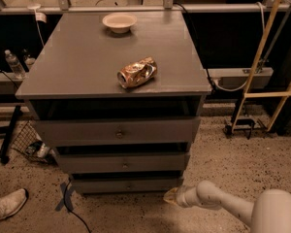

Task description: Close bottom drawer

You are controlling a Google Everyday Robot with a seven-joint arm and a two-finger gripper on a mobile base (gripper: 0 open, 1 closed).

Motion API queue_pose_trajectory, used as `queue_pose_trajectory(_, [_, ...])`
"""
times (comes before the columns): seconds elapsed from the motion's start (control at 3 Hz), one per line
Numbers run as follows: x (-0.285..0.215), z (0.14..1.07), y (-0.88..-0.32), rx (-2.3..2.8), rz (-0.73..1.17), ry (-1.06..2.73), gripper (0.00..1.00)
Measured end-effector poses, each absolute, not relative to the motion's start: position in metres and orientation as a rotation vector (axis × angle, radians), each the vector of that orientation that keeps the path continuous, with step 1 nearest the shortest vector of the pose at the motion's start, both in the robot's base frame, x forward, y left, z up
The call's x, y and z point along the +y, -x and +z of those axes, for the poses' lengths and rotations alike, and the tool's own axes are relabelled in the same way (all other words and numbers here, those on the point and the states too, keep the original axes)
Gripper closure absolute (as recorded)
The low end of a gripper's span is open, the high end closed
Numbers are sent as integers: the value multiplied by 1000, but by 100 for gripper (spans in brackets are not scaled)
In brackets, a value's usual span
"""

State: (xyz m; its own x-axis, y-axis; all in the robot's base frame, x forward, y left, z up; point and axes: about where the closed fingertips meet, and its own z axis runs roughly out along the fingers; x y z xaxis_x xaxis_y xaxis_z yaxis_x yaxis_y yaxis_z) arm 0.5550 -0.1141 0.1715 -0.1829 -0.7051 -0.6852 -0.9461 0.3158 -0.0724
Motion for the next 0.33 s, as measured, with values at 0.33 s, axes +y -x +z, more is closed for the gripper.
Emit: queue_pose_trajectory(0.33, [-137, 167, -540, 2029, 507, 1410, 100])
